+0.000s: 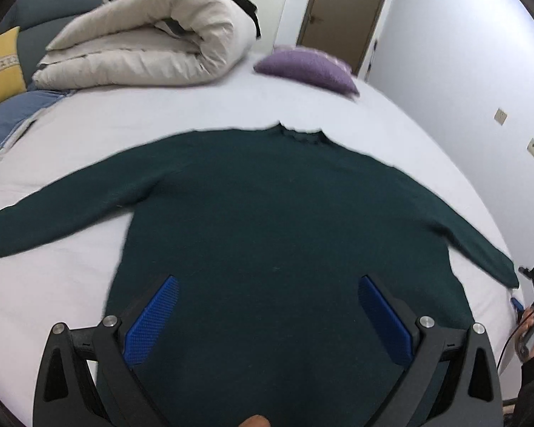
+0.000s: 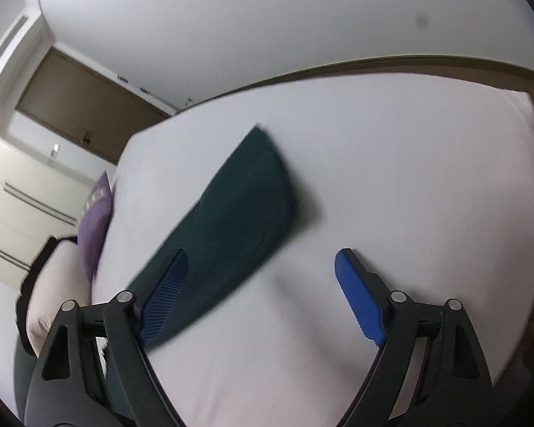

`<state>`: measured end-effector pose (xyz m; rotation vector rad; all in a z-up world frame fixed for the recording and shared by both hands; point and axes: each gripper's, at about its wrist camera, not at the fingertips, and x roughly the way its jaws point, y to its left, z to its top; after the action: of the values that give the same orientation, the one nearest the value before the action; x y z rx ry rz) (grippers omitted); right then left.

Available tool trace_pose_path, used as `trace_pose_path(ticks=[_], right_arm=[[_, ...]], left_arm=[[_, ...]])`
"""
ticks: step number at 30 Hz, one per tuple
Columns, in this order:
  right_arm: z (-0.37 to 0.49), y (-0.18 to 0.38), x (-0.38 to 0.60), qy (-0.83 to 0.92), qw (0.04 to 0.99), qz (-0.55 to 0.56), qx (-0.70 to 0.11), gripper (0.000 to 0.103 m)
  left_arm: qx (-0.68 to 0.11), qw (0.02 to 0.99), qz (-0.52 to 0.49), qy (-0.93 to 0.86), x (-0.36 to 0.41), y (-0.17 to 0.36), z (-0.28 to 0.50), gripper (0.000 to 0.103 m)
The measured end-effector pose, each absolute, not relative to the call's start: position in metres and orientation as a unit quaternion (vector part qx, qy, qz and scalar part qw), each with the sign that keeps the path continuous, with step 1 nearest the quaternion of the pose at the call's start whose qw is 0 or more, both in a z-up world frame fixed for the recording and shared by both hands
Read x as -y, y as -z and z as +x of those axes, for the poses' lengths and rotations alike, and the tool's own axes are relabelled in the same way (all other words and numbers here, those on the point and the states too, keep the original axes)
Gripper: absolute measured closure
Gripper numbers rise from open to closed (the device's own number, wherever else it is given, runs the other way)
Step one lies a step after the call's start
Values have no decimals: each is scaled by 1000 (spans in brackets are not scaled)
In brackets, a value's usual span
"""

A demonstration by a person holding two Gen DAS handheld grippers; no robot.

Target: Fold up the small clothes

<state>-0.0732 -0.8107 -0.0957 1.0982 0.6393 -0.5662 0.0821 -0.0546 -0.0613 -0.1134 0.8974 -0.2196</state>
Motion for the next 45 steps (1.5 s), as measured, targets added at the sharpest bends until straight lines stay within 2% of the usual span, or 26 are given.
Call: trace_pose_path(ticks=[3, 5, 8, 10, 11, 17, 21, 24, 27, 30, 31, 32, 33, 35, 38, 43, 45], right_arm=[[-59, 101, 824, 258, 778, 496, -286, 35], [-47, 105, 830, 251, 782, 489, -294, 61], [-37, 112, 837, 243, 781, 485, -308, 86], [-34, 107, 846, 252, 784, 474, -313, 94], [-32, 102, 849, 253, 788, 466, -311, 95], [47, 27, 767, 165, 857, 367, -322, 95], [123, -13, 641, 26, 892, 295, -341, 95], [167, -11, 539, -61, 889, 277, -360, 95], [196, 18, 454, -113, 872, 266, -394, 95], [197, 76, 383, -145, 846, 259, -442, 89], [200, 92, 372, -150, 840, 256, -454, 76], [193, 109, 364, -156, 836, 257, -460, 52], [189, 123, 363, -156, 831, 263, -465, 43], [167, 137, 361, -164, 831, 284, -450, 33], [147, 124, 379, -151, 848, 293, -416, 31], [93, 97, 481, -106, 837, 357, -401, 31], [80, 110, 516, -79, 822, 400, -399, 29]], left_arm=[[-463, 876, -54, 126, 70, 71, 98, 0], [-463, 871, -68, 150, 77, 73, 105, 0], [-459, 868, -74, 174, 85, 71, 110, 0], [-456, 867, -84, 183, 86, 70, 118, 0], [-454, 867, -89, 185, 85, 70, 121, 0], [-445, 862, -146, 192, 66, 69, 149, 3], [-440, 860, -179, 188, 45, 70, 164, 8], [-438, 858, -200, 179, 26, 74, 175, 11], [-443, 851, -227, 169, 7, 86, 187, 11], [-455, 841, -239, 169, 3, 99, 202, 11], [-458, 838, -241, 170, 4, 102, 205, 11], [-462, 834, -246, 174, 7, 105, 211, 11], [-466, 830, -247, 180, 12, 109, 218, 10], [-477, 824, -243, 185, 25, 114, 227, 10], [-496, 816, -231, 186, 48, 125, 243, 10], [-507, 827, -180, 163, 80, 135, 255, 11], [-502, 837, -158, 152, 89, 133, 262, 25]])
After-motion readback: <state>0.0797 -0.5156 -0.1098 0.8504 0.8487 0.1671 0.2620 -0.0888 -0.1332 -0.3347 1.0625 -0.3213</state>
